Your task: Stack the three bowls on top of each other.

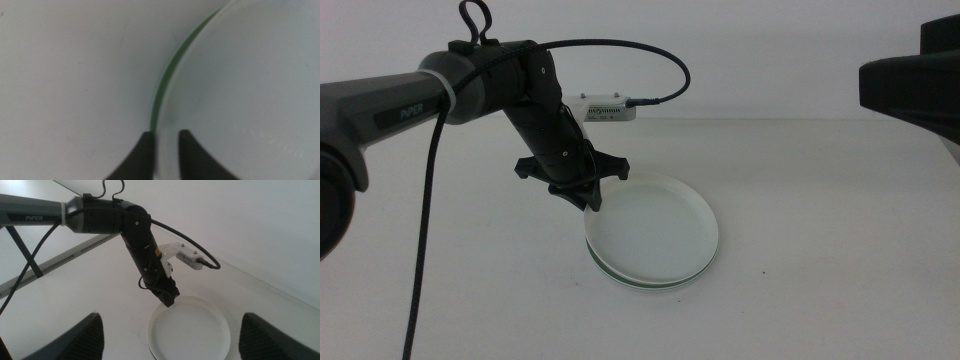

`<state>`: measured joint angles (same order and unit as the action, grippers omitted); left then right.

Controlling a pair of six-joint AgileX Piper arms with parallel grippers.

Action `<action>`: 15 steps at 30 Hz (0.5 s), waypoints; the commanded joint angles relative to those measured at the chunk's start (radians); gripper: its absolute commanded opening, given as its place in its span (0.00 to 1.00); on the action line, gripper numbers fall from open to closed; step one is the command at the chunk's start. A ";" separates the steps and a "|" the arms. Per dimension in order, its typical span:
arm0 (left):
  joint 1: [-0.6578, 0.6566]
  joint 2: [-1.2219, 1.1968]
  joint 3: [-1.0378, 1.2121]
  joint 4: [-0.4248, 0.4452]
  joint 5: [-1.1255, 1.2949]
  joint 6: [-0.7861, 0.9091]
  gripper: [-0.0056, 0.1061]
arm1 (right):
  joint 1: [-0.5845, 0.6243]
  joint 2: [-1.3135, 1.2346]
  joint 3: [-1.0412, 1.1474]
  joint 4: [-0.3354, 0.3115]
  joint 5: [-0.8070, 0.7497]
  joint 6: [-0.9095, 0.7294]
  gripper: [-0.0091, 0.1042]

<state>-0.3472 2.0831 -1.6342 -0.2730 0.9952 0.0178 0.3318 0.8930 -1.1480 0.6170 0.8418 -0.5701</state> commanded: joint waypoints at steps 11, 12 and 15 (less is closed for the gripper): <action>0.030 -0.242 -0.001 -0.019 0.008 0.108 0.89 | -0.002 -0.002 0.003 -0.005 -0.004 -0.002 0.76; 0.030 -0.290 0.005 0.006 0.008 0.109 0.89 | -0.002 -0.002 0.003 -0.005 -0.004 -0.002 0.76; 0.030 -0.452 0.078 0.116 -0.041 0.085 0.89 | -0.002 -0.002 0.003 -0.005 -0.004 -0.002 0.76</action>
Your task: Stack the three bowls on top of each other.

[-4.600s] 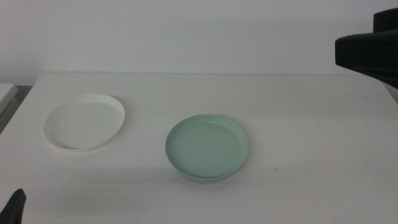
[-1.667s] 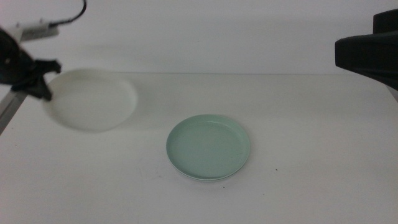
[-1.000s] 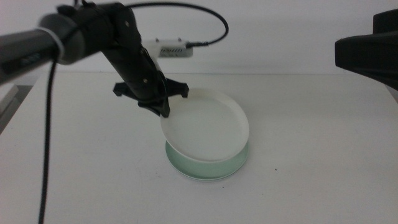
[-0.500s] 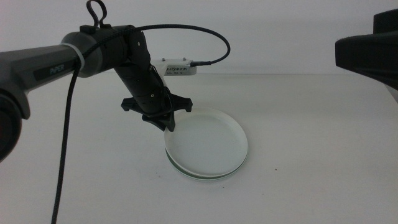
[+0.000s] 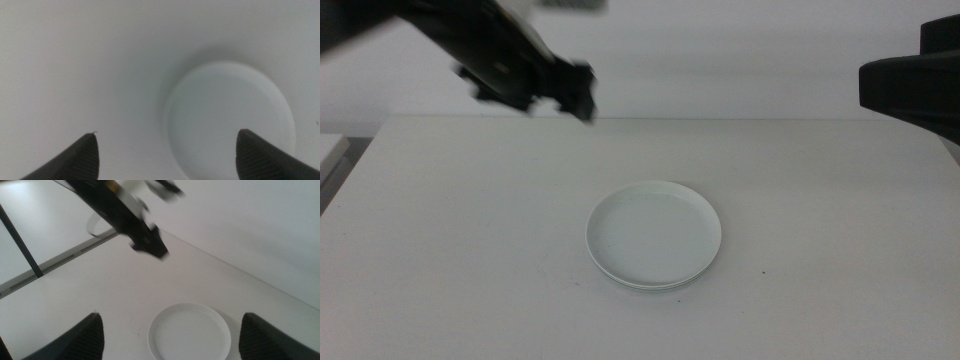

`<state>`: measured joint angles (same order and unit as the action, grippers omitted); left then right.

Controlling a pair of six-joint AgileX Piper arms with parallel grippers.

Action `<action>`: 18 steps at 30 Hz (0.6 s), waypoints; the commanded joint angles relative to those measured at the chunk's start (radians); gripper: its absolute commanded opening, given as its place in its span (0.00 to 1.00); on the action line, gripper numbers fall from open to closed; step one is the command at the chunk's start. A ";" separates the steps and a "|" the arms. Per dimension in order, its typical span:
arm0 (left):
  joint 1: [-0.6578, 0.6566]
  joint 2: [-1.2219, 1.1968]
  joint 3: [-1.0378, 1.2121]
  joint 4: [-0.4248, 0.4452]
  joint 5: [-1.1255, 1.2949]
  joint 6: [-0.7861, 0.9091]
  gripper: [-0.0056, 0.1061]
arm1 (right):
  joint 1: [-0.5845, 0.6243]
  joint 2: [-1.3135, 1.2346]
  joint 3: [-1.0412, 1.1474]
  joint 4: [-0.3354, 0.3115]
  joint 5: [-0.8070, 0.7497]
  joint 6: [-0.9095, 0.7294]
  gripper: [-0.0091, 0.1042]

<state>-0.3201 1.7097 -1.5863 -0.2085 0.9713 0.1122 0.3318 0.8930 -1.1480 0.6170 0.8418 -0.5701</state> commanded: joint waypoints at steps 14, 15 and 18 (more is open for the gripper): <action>0.156 -0.829 0.560 0.151 -0.250 -0.087 0.89 | -0.002 -0.002 0.003 -0.005 -0.004 -0.002 0.76; 0.162 -0.852 0.569 0.157 -0.250 -0.084 0.89 | -0.002 -0.002 0.003 -0.005 -0.004 -0.002 0.76; 0.163 -0.888 0.577 0.168 -0.247 -0.064 0.89 | -0.002 -0.002 0.003 -0.005 -0.004 -0.002 0.76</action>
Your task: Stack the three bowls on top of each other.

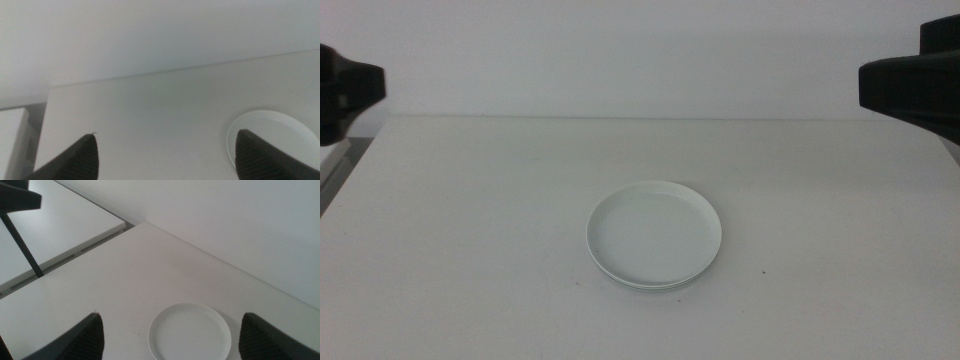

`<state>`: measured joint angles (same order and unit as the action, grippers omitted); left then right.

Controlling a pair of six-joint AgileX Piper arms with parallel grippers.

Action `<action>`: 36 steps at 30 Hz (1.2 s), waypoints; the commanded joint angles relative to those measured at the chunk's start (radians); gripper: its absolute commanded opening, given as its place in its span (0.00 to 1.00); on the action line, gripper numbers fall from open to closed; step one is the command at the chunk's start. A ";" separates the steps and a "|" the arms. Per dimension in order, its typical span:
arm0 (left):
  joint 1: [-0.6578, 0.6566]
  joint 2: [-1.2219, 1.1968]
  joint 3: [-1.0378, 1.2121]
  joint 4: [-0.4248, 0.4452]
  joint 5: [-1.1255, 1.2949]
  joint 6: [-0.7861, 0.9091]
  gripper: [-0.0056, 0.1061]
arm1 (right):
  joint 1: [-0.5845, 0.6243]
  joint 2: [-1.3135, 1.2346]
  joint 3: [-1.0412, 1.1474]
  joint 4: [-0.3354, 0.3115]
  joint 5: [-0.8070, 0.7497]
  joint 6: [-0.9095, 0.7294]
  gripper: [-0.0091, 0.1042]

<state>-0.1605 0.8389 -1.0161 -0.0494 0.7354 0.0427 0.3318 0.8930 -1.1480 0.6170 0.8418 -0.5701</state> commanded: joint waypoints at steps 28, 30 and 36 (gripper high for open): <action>0.003 -0.037 0.007 -0.007 -0.014 0.011 0.89 | -0.015 -0.119 0.202 -0.507 -0.498 0.272 0.76; 0.003 -0.037 0.007 0.006 -0.014 0.011 0.89 | -0.059 -0.142 0.237 -0.507 -0.514 0.240 0.76; 0.003 -0.037 0.007 0.014 -0.014 0.011 0.89 | -0.279 -0.241 0.338 -0.485 -0.569 0.303 0.76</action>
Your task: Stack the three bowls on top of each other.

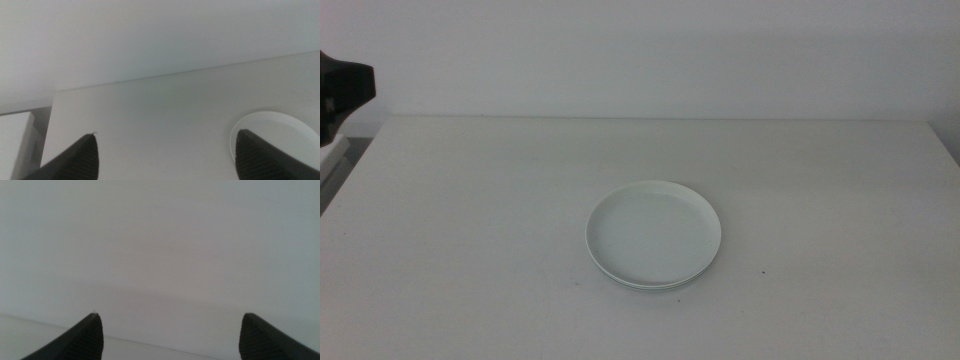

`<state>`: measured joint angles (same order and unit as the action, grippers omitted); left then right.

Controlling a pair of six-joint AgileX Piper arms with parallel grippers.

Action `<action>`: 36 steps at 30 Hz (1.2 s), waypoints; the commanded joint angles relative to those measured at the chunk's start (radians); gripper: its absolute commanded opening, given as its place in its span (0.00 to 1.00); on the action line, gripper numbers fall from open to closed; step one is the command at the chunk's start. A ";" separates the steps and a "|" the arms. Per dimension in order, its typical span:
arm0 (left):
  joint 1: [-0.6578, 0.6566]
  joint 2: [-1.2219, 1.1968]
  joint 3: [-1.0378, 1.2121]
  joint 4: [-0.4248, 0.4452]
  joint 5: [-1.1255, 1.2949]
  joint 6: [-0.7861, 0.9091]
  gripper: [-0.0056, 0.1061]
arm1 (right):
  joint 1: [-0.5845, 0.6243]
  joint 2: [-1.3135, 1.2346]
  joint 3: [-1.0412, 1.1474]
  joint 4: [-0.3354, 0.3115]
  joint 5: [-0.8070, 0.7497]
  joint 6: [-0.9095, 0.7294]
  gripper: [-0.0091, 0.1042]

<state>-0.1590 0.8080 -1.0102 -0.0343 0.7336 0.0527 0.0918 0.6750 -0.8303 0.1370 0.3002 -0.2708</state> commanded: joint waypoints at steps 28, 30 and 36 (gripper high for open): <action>0.002 -0.009 0.014 0.027 -0.018 0.003 0.89 | -0.063 -0.147 0.228 0.022 -0.039 0.065 0.76; -0.001 -0.059 0.058 -0.002 -0.047 0.003 0.89 | -0.063 -0.165 0.273 0.022 -0.039 0.065 0.76; -0.001 -0.314 0.285 -0.198 -0.078 0.003 0.89 | -0.063 -0.308 0.472 0.033 -0.039 0.065 0.76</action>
<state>-0.1590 0.5612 -0.7837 -0.1950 0.6685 0.0552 0.0369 0.4007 -0.4026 0.1728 0.2688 -0.2040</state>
